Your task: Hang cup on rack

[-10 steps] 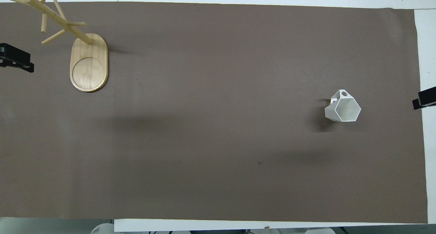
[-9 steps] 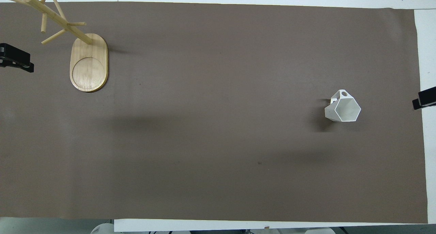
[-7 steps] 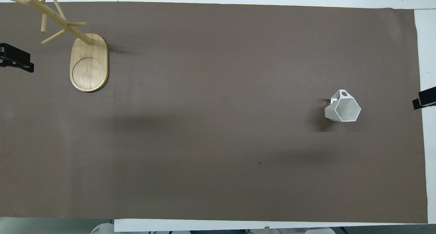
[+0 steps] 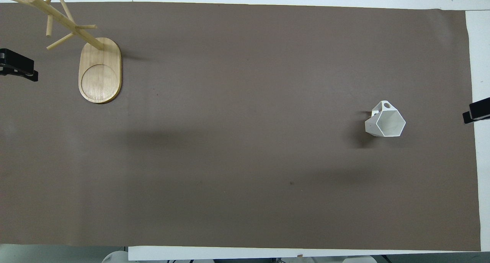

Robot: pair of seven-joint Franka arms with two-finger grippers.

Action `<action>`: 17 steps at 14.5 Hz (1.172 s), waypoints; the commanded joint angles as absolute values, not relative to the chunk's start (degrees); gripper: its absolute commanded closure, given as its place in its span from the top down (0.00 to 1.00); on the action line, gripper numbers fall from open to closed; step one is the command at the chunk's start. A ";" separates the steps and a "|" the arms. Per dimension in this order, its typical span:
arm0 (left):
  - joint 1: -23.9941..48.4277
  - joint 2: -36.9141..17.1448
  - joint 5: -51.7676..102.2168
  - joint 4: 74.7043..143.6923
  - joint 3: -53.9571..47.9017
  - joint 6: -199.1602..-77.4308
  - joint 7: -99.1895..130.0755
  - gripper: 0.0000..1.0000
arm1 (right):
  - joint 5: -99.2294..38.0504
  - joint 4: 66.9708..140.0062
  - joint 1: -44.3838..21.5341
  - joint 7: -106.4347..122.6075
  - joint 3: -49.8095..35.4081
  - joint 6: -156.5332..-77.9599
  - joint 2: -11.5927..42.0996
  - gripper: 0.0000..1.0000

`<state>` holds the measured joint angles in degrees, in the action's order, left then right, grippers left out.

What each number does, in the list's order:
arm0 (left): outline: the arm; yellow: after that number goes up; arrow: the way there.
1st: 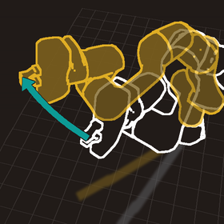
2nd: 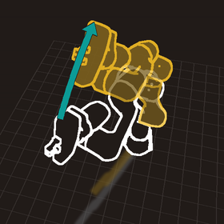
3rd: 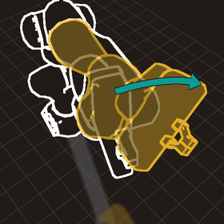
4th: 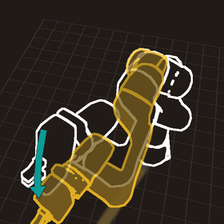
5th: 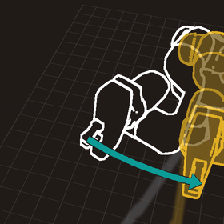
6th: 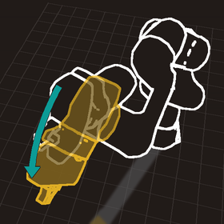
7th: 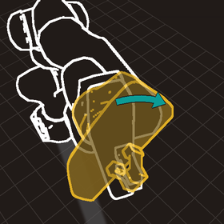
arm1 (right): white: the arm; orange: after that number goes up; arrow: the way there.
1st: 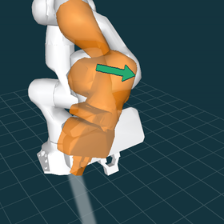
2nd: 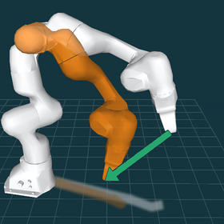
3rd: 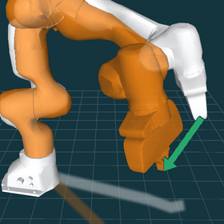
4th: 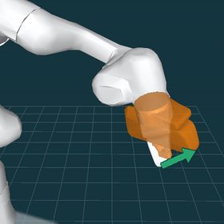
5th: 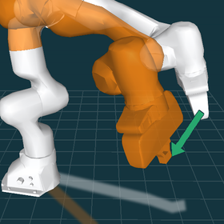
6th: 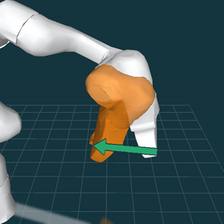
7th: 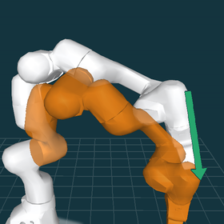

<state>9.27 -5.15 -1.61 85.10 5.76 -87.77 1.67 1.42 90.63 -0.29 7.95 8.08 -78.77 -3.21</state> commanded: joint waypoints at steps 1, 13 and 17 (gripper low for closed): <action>8.61 -3.96 -2.81 86.22 5.36 -87.63 1.32 1.00 | 1.06 92.81 -0.18 10.44 7.82 -79.98 -4.83 0.99; 9.49 -4.04 -2.81 86.22 5.19 -87.89 1.41 1.00 | -26.76 94.57 22.30 88.64 8.00 -87.90 9.30 0.99; 9.58 -4.04 -2.73 86.13 4.75 -87.98 1.58 1.00 | -43.12 107.99 27.94 118.23 8.00 -87.89 12.73 0.99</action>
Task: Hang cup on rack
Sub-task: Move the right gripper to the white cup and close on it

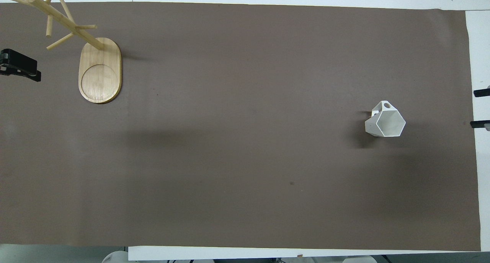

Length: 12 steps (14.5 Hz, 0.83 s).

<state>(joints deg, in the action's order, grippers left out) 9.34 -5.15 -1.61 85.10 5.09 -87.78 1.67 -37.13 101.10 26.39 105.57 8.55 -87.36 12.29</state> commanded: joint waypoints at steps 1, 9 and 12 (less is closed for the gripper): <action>9.67 -4.04 -2.72 86.13 4.57 -87.89 1.50 1.00 | -45.50 109.24 28.65 124.56 8.00 -87.72 14.83 0.99; 10.37 -3.78 -2.64 86.66 4.57 -87.98 1.67 1.00 | -59.75 110.13 30.76 144.83 7.65 -80.87 31.10 0.99; 10.37 -3.60 -2.64 87.10 4.66 -87.98 1.67 1.00 | -60.47 110.22 30.59 149.23 7.65 -80.51 33.05 0.99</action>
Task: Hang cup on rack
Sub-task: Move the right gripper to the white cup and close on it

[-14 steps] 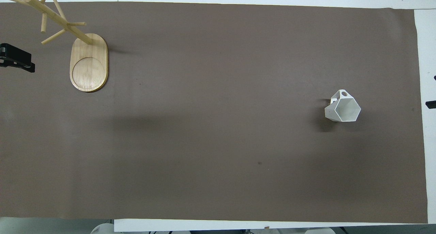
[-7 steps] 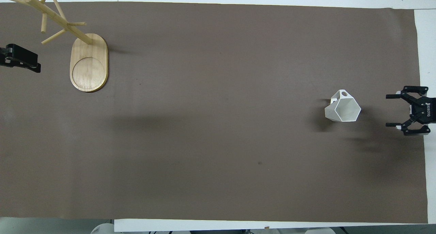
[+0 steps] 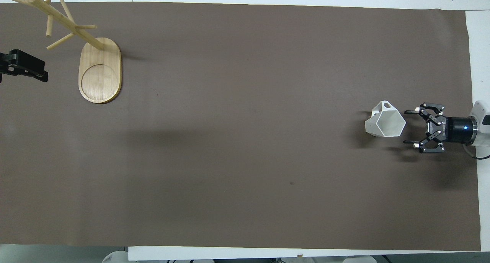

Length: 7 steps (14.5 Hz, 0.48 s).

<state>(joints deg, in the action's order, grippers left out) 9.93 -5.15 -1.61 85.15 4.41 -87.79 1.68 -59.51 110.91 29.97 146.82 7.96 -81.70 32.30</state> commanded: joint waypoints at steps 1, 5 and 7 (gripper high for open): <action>10.37 -3.52 -2.64 87.36 4.66 -87.89 1.67 1.00 | -60.56 110.21 30.24 149.50 7.56 -80.51 33.13 0.99; 10.28 -3.16 -2.64 88.07 4.66 -87.98 1.67 1.00 | -61.08 110.74 28.39 152.75 7.56 -80.51 33.22 0.99; 10.37 -3.16 -2.64 88.15 4.66 -87.89 1.76 1.00 | -61.26 110.83 26.99 152.84 7.56 -80.51 33.22 0.99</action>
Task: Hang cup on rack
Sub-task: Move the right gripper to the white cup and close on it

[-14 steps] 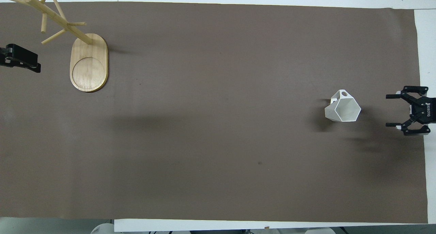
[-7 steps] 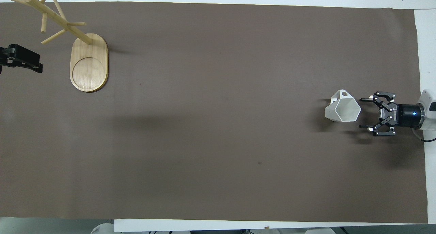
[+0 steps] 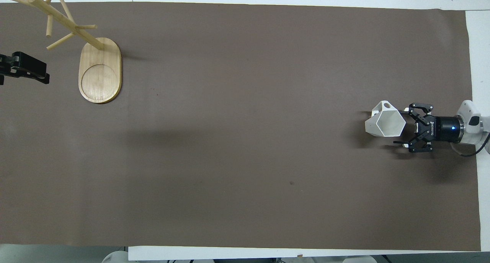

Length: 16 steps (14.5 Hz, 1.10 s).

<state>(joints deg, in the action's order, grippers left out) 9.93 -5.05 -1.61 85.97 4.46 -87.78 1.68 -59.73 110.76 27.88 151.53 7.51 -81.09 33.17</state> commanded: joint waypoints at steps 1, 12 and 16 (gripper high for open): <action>10.37 -3.16 -2.64 88.15 4.66 -87.80 1.76 1.00 | -61.26 111.00 26.55 152.84 7.56 -80.77 33.22 0.99; 10.28 -2.81 -2.64 88.77 4.66 -87.98 1.76 1.00 | -62.31 111.18 24.26 153.19 7.56 -81.12 33.22 0.99; 10.37 -2.11 -2.64 89.82 4.66 -88.07 1.85 1.00 | -62.67 111.62 23.38 153.28 7.56 -82.18 33.13 0.99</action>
<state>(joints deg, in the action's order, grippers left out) 9.93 -4.49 -1.61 87.14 4.47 -87.77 1.69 -61.25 110.89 23.77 151.67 7.47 -81.39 33.17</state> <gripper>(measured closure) 0.000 0.004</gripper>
